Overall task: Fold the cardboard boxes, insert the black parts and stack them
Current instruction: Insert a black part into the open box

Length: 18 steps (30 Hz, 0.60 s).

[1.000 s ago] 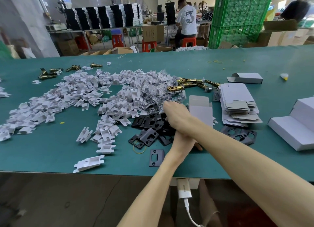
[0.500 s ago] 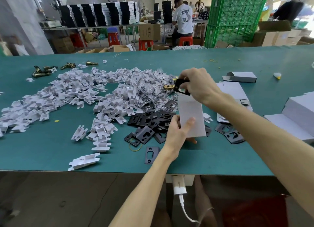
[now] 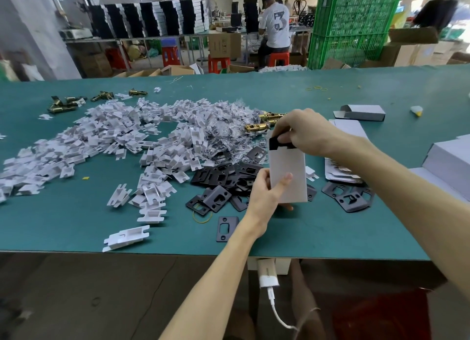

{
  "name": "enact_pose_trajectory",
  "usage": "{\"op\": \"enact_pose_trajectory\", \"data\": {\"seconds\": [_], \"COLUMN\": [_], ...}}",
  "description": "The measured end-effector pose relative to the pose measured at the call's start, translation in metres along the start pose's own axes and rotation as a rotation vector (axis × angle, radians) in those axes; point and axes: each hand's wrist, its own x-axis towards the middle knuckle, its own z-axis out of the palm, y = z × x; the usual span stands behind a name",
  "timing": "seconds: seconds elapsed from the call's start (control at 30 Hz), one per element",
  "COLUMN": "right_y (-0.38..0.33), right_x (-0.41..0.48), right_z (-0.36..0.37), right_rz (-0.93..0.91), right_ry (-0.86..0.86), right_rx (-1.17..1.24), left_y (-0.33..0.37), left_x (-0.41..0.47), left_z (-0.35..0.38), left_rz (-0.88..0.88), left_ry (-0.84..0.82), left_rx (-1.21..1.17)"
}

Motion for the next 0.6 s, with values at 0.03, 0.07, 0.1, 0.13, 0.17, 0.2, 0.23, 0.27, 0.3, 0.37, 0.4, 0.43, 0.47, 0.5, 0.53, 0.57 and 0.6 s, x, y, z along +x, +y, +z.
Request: {"op": "enact_pose_trajectory", "data": {"seconds": [0.03, 0.07, 0.1, 0.13, 0.17, 0.2, 0.23, 0.27, 0.3, 0.37, 0.4, 0.43, 0.47, 0.5, 0.53, 0.57, 0.6], "right_y": [-0.001, -0.002, -0.004, -0.005, -0.006, -0.007, -0.009, -0.010, -0.012, -0.015, -0.018, -0.022, -0.028, -0.036, -0.044, -0.053, -0.061], "right_x": [-0.001, -0.002, -0.003, -0.004, -0.004, -0.005, -0.004, -0.004, -0.003, 0.000, 0.001, 0.002, 0.005, 0.008, 0.013, 0.019, 0.026], "right_z": [0.000, 0.002, 0.003, 0.005, 0.007, 0.008, 0.008, 0.007, 0.007, 0.007, 0.008, 0.010, 0.015, 0.021, 0.029, 0.038, 0.048], "right_rz": [-0.006, -0.010, -0.011, -0.009, -0.006, 0.000, 0.008, 0.016, 0.024, 0.038, 0.028, 0.008, -0.013, -0.032, -0.041, -0.040, -0.032], "right_ry": [-0.028, -0.066, -0.110, -0.152, -0.183, -0.201, -0.205, -0.199, -0.182, -0.095, -0.029, 0.028, 0.058, 0.068, 0.056, 0.027, -0.014], "right_rx": [0.004, 0.003, -0.004, -0.018, -0.036, -0.048, -0.048, -0.045, -0.058, -0.133, -0.163, -0.149, -0.090, -0.025, 0.016, 0.021, -0.001], "left_y": [0.000, 0.000, 0.000, -0.001, -0.001, -0.001, -0.001, -0.001, -0.001, -0.001, -0.001, -0.002, -0.003, -0.004, -0.004, -0.005, -0.005], "left_x": [0.000, 0.000, 0.000, 0.000, 0.001, 0.001, 0.001, 0.001, 0.001, 0.001, 0.001, 0.002, 0.003, 0.004, 0.004, 0.005, 0.005], "left_z": [0.000, 0.000, 0.000, -0.001, -0.001, -0.001, -0.001, -0.001, -0.001, 0.000, 0.001, 0.001, 0.001, 0.001, 0.001, 0.001, 0.001], "left_rz": [-0.001, -0.003, -0.004, -0.005, -0.005, -0.007, -0.011, -0.018, -0.022, -0.029, -0.030, -0.025, -0.019, -0.012, -0.012, -0.010, -0.011], "left_ry": [-0.001, -0.002, -0.003, -0.004, -0.004, -0.004, -0.003, 0.001, 0.004, 0.007, 0.005, 0.001, -0.003, -0.005, 0.004, 0.009, 0.010], "left_rx": [0.001, 0.001, 0.001, 0.002, 0.000, -0.001, -0.003, -0.003, -0.002, 0.005, 0.019, 0.030, 0.041, 0.045, 0.060, 0.066, 0.074]}}
